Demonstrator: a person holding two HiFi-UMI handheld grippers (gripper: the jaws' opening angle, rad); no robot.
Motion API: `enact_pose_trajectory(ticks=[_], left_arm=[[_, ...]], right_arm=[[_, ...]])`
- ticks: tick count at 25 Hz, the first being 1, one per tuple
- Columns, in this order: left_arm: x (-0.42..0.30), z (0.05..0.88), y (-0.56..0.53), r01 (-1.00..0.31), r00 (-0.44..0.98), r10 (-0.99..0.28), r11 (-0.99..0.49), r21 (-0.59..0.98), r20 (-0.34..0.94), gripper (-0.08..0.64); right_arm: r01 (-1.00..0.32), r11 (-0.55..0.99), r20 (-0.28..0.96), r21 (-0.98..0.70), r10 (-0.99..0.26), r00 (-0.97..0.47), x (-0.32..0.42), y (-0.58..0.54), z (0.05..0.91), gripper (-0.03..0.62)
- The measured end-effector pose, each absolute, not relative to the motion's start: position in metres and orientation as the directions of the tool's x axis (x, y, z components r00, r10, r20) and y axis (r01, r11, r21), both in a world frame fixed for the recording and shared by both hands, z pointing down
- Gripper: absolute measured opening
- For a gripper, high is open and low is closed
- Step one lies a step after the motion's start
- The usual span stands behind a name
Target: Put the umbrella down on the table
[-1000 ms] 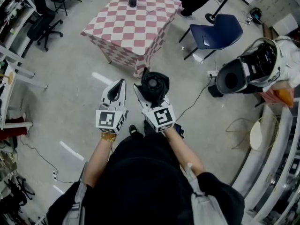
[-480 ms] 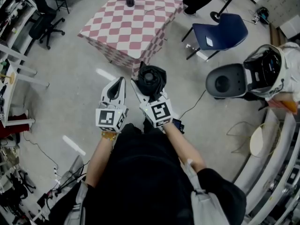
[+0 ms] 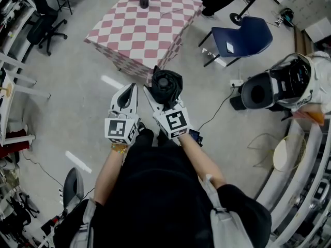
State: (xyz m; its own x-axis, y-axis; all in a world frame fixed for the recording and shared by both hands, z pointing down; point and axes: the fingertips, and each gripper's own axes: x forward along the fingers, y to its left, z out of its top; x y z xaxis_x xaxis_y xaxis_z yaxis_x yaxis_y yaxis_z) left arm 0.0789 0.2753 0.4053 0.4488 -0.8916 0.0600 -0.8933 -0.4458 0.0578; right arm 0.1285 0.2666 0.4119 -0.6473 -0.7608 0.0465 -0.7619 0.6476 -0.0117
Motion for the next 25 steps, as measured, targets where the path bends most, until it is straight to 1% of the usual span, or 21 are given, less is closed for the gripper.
enact_pose_trajectory(ticks=[13,19,25], left_arm=[[-0.011,0.4,0.219,-0.863,0.504,-0.863,-0.5,0.073,0.044,0.014],[-0.029,0.401,0.2,-0.869,0.492,-0.869,-0.488,0.082,0.044,0.014],[-0.031,0.408,0.171,-0.881,0.472,-0.88,-0.467,0.078,0.052,0.014]], right_arm=[[-0.797,0.603,0.067,0.034,-0.797,-0.601,0.04,0.213,0.402,0.167],[-0.782,0.622,0.073,0.036,-0.782,-0.619,0.018,0.195,0.402,0.167],[-0.765,0.643,0.077,0.028,-0.764,-0.64,0.014,0.166,0.407,0.167]])
